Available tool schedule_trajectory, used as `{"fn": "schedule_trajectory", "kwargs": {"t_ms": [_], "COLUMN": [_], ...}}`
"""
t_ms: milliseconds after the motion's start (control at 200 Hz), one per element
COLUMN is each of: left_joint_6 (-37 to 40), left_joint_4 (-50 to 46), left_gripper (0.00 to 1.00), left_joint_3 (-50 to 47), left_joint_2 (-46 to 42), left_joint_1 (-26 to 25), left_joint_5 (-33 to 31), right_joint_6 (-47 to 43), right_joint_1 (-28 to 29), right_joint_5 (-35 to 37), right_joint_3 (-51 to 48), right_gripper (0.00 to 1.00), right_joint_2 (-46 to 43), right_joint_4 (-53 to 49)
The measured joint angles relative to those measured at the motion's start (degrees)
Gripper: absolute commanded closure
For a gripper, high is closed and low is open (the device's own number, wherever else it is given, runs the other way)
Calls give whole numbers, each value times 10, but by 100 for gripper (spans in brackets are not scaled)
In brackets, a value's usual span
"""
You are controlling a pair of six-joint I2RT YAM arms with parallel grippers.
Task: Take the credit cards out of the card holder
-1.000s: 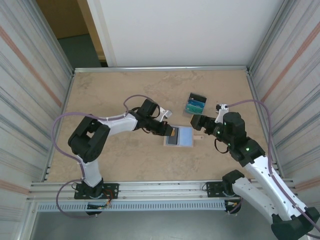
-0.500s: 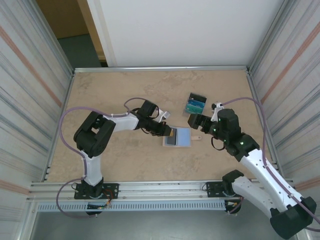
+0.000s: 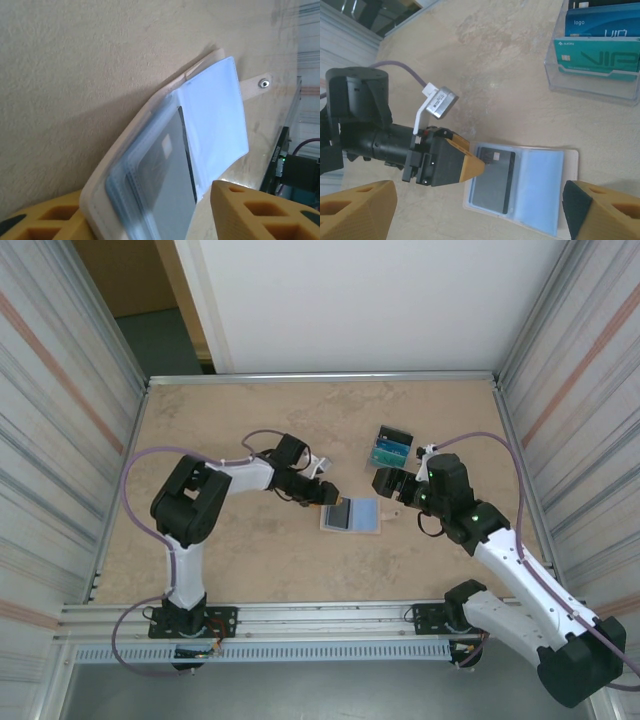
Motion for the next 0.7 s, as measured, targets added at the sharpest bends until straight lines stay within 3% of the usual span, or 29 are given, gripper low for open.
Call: {"fn": "schedule_trajectory", "kwargs": {"t_ms": [215, 386, 556, 702], "left_joint_6": [6, 1, -14, -33], "left_joint_4": [-23, -26, 3, 44], "left_gripper": [38, 40, 40, 42], "left_joint_3": [-11, -62, -120, -155], "left_joint_2": [-36, -117, -190, -199], "left_joint_1": [0, -10, -73, -115], "left_joint_5": [-64, -147, -253, -307], "right_joint_6": [18, 40, 57, 61], "right_joint_1": [0, 0, 0, 5], "right_joint_5": [-14, -49, -93, -117], "right_joint_3": [0, -1, -23, -33], "right_gripper": [34, 45, 51, 58], "right_joint_2": [17, 47, 92, 137], "right_joint_4": [0, 13, 42, 50]}}
